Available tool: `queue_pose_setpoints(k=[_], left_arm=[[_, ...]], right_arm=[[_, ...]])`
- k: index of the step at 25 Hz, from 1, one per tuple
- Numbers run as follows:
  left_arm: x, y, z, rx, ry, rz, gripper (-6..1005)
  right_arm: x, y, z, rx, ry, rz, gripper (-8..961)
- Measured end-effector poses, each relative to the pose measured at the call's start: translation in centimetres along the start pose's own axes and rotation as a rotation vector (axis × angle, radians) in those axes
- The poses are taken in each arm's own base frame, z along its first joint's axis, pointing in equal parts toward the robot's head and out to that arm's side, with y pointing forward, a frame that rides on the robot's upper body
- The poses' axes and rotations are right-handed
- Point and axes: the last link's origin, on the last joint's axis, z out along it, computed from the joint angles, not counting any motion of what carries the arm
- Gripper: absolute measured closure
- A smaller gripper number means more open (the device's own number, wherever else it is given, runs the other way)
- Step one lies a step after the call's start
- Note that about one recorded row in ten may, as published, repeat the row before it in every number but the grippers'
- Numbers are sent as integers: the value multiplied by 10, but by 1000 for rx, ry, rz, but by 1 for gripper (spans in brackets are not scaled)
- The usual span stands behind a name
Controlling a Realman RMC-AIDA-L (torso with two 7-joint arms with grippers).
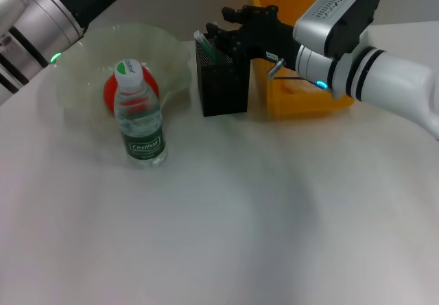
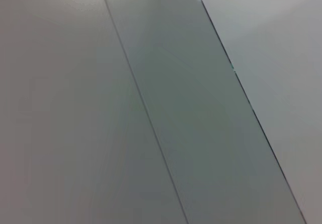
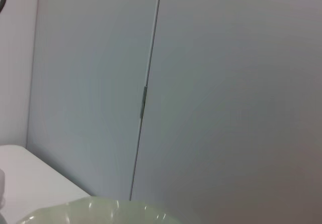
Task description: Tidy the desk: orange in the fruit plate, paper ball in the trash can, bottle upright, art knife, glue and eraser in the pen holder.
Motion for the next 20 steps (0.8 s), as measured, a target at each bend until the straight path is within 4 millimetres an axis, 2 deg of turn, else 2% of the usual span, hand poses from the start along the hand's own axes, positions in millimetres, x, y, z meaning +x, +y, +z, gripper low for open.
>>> queue_pose_setpoints(k=[8,14,20], left_arm=[[2,-5,-4,27,15,-40,296],[4,-11,-14,24,13,-153,296],[9,-7,-25,-28,-13,-173,296]], right_arm=[[0,0,-16,-33,-72,74,582],[-4,2,-50,-106,-151,153,581],[-13,-6,-87,-183,-123,222,580]])
